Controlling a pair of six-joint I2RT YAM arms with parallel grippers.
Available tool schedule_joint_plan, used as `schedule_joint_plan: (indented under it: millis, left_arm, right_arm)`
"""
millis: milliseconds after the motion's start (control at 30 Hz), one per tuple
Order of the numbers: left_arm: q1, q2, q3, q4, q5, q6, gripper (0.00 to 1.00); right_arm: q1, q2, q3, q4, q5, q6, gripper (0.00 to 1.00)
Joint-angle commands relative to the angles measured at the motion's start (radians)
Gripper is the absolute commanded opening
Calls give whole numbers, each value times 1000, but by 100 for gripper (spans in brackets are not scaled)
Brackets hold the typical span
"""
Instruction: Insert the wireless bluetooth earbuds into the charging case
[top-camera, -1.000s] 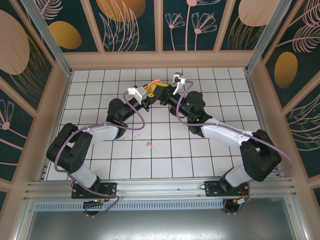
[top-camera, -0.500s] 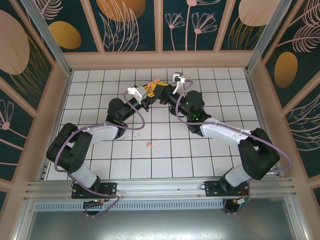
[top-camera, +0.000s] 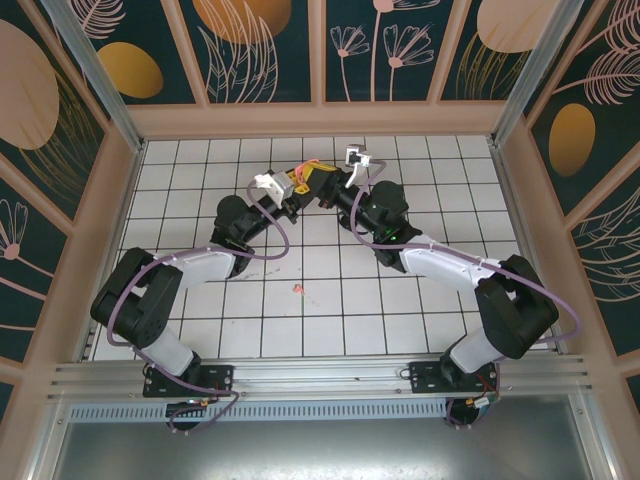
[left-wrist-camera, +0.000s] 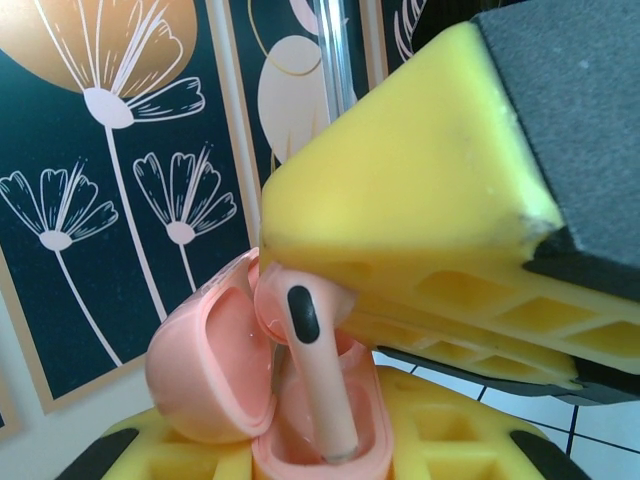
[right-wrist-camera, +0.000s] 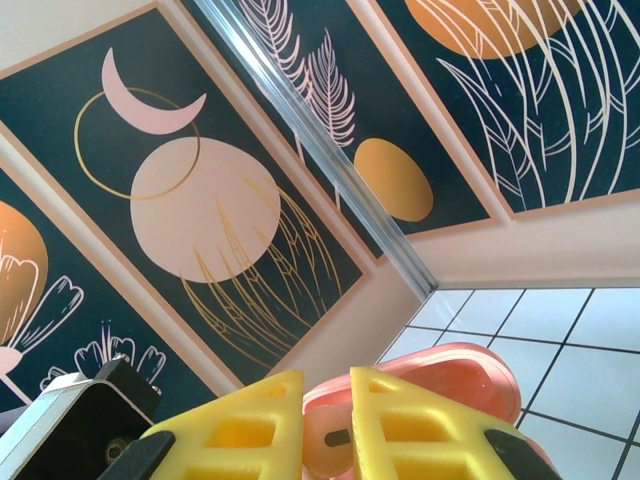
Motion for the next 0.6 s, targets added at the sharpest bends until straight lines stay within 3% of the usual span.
schedule_joint_plan:
  millis: [0,233,567]
  left_arm:
    - [-31,-52,-2,65,113,20,0]
    - [-36,-61,-13,58,114,27,0]
    - [-37,-74,3,53,98,32,0]
  right_arm:
    - [-6,26,16,3,72,-17,15]
    - [3,33,22,0,77,-25,15]
    - [60,22,36,-95,139,-159,15]
